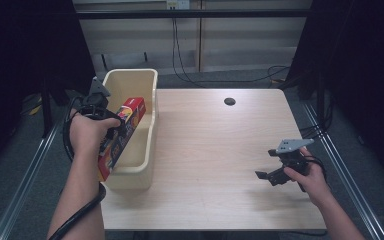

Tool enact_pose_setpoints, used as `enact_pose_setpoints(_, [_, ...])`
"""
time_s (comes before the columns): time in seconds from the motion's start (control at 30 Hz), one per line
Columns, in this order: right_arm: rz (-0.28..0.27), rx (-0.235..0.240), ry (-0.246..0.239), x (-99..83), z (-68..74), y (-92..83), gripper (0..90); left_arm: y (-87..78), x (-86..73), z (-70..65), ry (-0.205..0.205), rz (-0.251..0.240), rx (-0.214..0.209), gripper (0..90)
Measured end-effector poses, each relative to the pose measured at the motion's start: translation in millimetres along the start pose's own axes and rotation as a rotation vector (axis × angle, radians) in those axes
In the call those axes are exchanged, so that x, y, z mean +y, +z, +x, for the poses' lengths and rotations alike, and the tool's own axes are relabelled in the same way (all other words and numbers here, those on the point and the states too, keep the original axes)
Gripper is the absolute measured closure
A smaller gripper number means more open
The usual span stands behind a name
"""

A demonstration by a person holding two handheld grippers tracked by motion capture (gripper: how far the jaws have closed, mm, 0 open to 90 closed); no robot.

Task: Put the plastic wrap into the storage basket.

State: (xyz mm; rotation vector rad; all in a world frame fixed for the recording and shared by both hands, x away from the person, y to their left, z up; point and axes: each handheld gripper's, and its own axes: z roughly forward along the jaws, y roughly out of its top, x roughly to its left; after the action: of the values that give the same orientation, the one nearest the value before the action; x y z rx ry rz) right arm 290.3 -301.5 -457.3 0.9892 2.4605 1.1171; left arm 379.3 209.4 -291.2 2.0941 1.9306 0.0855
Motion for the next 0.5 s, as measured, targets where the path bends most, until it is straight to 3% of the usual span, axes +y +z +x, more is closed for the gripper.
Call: enact_pose_setpoints(0.5, [-0.005, 0.004, 0.006, 0.0, -0.7, -1.2, 2.1, 11.7, -1.6, -3.7, -0.015, 0.037, -0.011, 39.8])
